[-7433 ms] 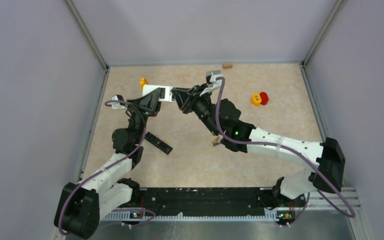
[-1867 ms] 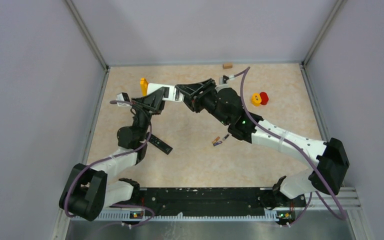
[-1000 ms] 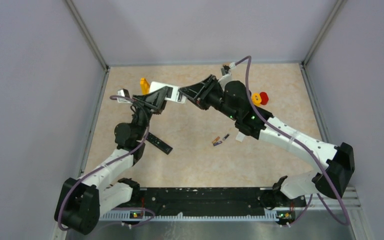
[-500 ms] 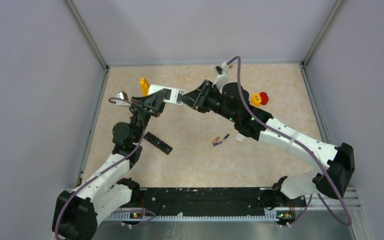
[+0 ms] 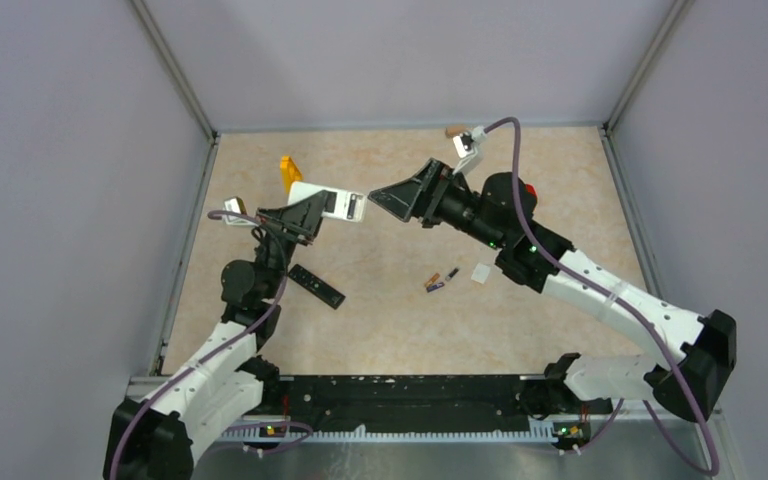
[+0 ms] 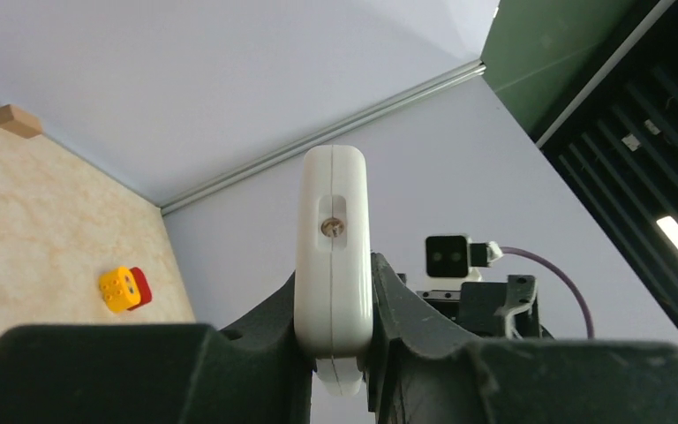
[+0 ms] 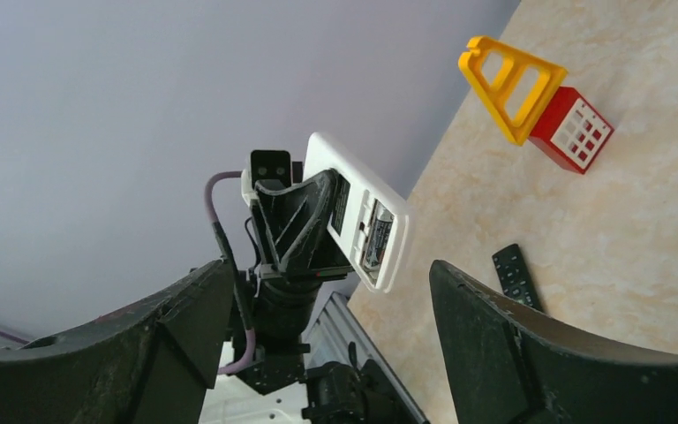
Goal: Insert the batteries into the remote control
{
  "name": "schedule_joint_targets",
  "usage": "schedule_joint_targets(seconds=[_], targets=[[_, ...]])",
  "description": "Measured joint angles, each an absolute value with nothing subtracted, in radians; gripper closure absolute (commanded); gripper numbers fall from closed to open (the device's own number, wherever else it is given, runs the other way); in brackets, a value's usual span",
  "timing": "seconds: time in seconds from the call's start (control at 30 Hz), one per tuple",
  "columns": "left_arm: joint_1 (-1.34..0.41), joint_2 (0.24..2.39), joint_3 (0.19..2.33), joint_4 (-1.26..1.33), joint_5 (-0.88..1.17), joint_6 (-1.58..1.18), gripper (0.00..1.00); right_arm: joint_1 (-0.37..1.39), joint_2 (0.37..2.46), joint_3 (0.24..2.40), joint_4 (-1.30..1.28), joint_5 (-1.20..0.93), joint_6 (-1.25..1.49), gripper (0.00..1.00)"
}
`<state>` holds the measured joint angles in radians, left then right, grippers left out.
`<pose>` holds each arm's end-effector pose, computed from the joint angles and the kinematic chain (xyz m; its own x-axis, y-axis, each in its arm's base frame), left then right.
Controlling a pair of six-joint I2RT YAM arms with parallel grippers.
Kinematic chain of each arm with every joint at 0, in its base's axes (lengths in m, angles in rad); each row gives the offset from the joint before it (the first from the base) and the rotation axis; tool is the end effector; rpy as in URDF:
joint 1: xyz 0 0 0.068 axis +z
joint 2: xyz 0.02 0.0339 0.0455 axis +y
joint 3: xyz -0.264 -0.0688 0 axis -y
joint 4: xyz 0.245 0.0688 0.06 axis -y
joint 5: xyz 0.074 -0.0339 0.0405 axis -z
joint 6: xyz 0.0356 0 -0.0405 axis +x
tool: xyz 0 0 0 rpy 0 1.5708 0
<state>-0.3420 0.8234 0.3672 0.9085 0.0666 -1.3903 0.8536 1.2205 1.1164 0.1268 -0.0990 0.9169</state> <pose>0.1739 -0.0644 0.3009 -0.3108 -0.9313 -0.1901 0.4752 0.0210 -0.8796 0.1871 0.2199 0.3982 -0.6377 0.4704 -0.6099 -0.5075 0.3390 0.7922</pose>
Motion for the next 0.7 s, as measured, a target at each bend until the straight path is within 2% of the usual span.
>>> schedule_joint_targets(seconds=[0.17, 0.4, 0.53, 0.7], targets=[[-0.328, 0.823, 0.33, 0.943, 0.127, -1.327, 1.0, 0.811, 1.164, 1.1, 0.074, -0.122, 0.859, 0.4], [-0.317, 0.794, 0.337, 0.914, 0.334, -1.11, 1.0, 0.772, 1.151, 1.142, -0.306, 0.014, 0.69, 0.56], [-0.317, 0.762, 0.365, 0.811, 0.416, -0.984, 1.0, 0.769, 1.207, 1.156, -0.472, 0.08, 0.67, 0.64], [-0.317, 0.729, 0.379, 0.702, 0.429, -0.881, 1.0, 0.769, 1.311, 1.077, -0.541, 0.101, 0.756, 0.65]])
